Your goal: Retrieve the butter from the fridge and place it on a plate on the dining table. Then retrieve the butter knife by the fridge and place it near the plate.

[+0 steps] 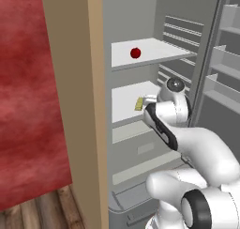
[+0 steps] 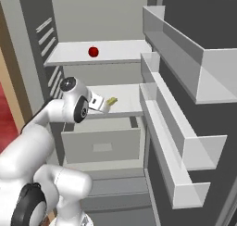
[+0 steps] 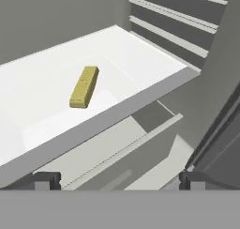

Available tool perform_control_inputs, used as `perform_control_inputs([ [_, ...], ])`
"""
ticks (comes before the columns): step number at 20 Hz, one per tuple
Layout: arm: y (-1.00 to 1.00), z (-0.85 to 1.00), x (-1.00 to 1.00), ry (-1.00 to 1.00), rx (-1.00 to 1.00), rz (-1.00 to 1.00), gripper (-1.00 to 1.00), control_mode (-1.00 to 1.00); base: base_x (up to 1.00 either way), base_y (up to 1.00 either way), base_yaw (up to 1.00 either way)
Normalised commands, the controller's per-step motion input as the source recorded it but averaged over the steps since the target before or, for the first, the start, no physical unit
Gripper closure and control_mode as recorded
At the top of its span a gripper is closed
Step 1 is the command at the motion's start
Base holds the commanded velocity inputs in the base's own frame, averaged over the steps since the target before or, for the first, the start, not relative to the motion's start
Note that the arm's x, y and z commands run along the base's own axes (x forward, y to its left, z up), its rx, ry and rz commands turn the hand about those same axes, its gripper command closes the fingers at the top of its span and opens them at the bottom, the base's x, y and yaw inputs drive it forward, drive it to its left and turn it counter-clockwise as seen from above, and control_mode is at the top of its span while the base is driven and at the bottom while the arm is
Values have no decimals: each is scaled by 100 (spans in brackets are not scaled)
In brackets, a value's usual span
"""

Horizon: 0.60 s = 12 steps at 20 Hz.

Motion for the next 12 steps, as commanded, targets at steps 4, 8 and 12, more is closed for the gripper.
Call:
perform_control_inputs([
  [4, 9, 0, 44, -7, 4, 0, -100, -100, 0, 0, 0],
  [8, 13, 0, 45, -2, 1, 0, -100, -100, 0, 0, 0],
  [12, 7, -7, 47, 0, 1, 0, -100, -100, 0, 0, 0],
])
